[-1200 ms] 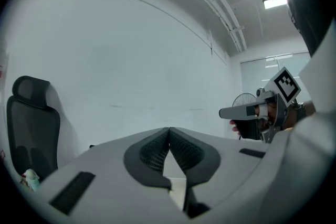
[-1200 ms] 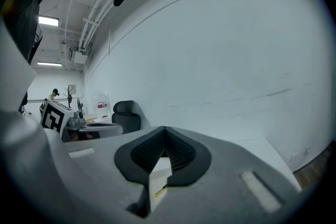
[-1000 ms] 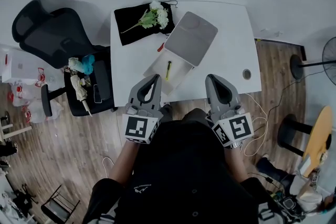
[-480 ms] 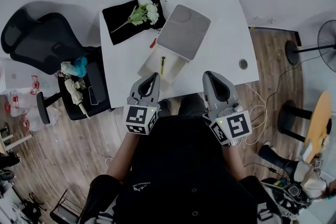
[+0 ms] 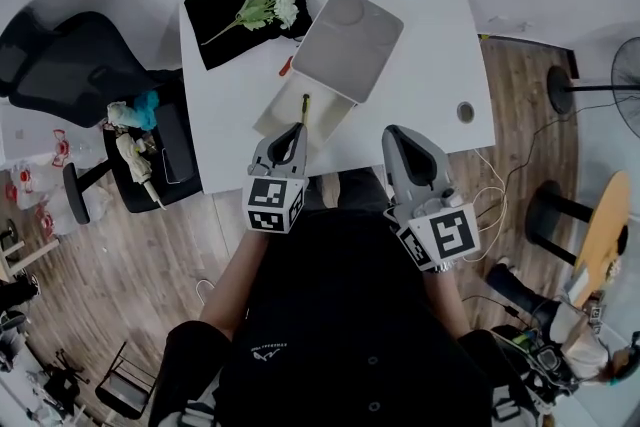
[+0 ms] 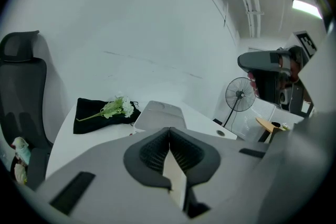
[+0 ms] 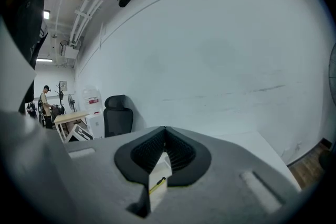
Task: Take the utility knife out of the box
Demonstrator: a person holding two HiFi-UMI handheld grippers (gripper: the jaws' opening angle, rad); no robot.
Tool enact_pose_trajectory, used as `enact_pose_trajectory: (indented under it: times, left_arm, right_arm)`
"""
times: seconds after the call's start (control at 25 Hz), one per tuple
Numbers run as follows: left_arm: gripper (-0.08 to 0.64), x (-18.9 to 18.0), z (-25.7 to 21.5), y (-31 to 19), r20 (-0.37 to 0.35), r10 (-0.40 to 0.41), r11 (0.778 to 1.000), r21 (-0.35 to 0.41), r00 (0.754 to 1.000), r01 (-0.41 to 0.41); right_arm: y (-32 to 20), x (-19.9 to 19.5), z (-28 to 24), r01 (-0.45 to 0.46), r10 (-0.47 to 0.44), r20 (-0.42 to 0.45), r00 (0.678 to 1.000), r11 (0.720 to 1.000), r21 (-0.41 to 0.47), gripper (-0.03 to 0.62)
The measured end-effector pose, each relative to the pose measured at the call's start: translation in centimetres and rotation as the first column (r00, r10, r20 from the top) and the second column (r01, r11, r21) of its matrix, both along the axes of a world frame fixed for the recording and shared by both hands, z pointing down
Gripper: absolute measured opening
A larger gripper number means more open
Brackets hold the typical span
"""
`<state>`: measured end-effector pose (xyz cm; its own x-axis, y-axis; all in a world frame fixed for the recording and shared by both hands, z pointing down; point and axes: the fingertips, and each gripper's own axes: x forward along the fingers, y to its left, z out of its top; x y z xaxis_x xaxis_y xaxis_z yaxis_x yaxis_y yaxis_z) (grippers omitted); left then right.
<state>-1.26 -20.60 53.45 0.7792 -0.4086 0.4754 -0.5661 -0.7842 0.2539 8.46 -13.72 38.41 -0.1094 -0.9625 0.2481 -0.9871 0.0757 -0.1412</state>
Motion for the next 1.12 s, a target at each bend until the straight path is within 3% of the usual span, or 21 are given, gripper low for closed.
enact_pose_trajectory:
  times: [0.44,0.72,1.12]
  left_arm:
    - [0.006,1.8,4.4,-2.1,0.138,-0.037,0.998,-0.037,0.99,0.042]
    - [0.008,2.0,8.0,-2.9,0.244,-0.07,0.99,-0.099,0.967,0.097]
    - [0.008,2.8,11.8,-3.8,0.345,-0.054,0.979,-0.168,0.937,0.118]
  right_arm:
    - [-2.2,1.2,1.6,0.075,-0.074,0.013,0.997,0.995,-0.059,0.005]
    - [-2.8,1.8,2.4,0.101,-0.1,0.026,0.995,0.991,-0.088,0.005]
    - [-4.3,3.4,3.4,0.13,-0.126,0.039,0.991,0.983,-0.128,0.005]
